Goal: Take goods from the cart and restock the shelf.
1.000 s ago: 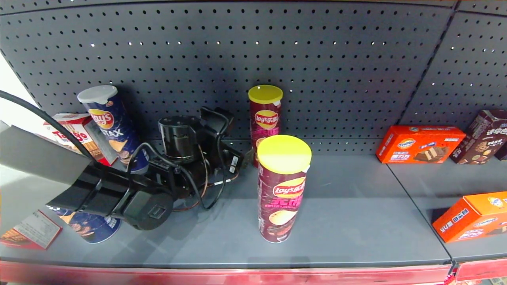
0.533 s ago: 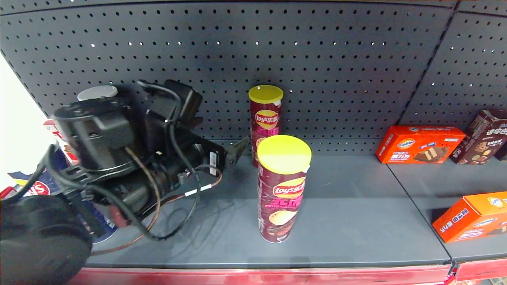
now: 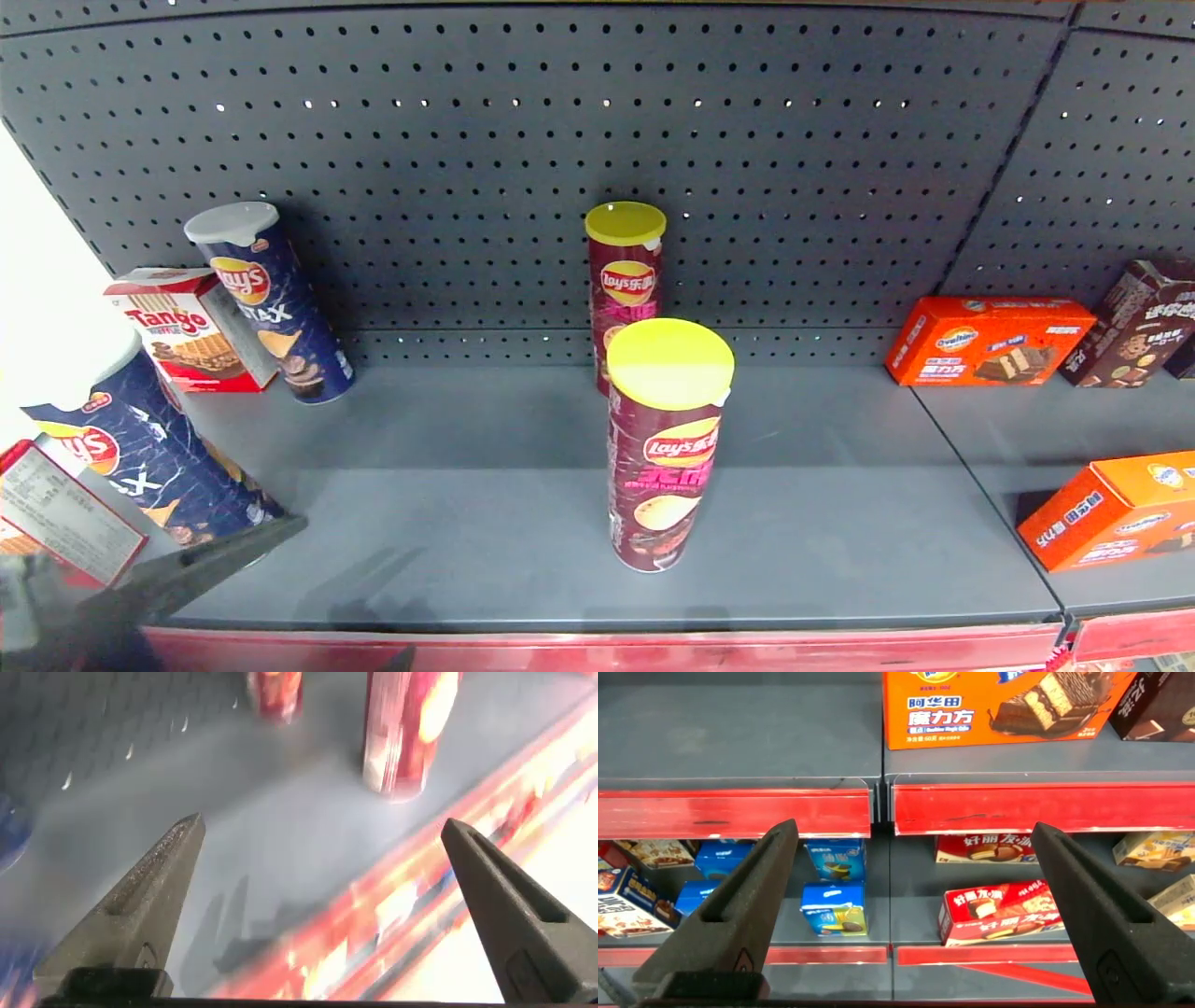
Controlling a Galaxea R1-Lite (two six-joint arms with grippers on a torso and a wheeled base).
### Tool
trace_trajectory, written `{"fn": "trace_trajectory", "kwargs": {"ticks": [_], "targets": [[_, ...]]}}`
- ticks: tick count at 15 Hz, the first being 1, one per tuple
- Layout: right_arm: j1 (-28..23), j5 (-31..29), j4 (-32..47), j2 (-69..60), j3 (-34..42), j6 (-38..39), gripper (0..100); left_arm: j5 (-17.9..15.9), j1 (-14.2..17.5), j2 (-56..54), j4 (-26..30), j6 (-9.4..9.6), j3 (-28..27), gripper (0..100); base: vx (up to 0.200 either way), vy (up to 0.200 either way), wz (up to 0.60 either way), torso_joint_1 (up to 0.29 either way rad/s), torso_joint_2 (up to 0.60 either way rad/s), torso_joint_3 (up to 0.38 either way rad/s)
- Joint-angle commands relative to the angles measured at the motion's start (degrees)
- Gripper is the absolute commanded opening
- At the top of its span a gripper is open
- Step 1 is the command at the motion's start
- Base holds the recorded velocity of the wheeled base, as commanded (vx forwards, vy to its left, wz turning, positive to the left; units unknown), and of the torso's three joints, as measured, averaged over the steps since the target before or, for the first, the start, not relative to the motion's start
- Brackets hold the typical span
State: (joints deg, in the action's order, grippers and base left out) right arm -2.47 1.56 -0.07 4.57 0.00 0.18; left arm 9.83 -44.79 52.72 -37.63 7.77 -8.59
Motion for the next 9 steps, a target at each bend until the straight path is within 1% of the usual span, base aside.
{"fn": "trace_trajectory", "kwargs": {"ticks": [1,2,3,4,5,6,7,8,9], "targets": [[0.0,0.0,0.0,0.1,0.0,0.0,100,-0.1,4.9,-25.3,19.4,1.73,3.1,100,0.0,0.0,0.0,0.0,0.0,0.0],[0.0,0.0,0.0,0.1,0.0,0.0,100,-0.2,14.4,-28.8,20.4,2.17,8.4,100,0.0,0.0,0.0,0.0,0.0,0.0],[0.0,0.0,0.0,0.1,0.0,0.0,100,-0.3,20.6,-31.5,23.3,2.87,8.6,100,0.0,0.0,0.0,0.0,0.0,0.0],[0.0,0.0,0.0,0.1,0.0,0.0,100,-0.8,24.4,-33.6,25.5,2.96,8.6,100,0.0,0.0,0.0,0.0,0.0,0.0],[0.0,0.0,0.0,0.1,0.0,0.0,100,-2.4,31.7,-37.8,30.6,2.96,8.6,100,0.0,0.0,0.0,0.0,0.0,0.0],[0.0,0.0,0.0,0.1,0.0,0.0,100,-5.5,36.8,-41.6,34.2,2.87,8.6,100,0.0,0.0,0.0,0.0,0.0,0.0],[0.0,0.0,0.0,0.1,0.0,0.0,100,-7.3,38.8,-43.1,34.1,2.78,8.6,100,0.0,0.0,0.0,0.0,0.0,0.0],[0.0,0.0,0.0,0.1,0.0,0.0,100,-10.4,41.4,-45.5,33.8,2.61,8.6,100,0.0,0.0,0.0,0.0,0.0,0.0],[0.0,0.0,0.0,0.1,0.0,0.0,100,-11.8,44.1,-48.3,33.9,2.43,8.6,100,0.0,0.0,0.0,0.0,0.0,0.0]]}}
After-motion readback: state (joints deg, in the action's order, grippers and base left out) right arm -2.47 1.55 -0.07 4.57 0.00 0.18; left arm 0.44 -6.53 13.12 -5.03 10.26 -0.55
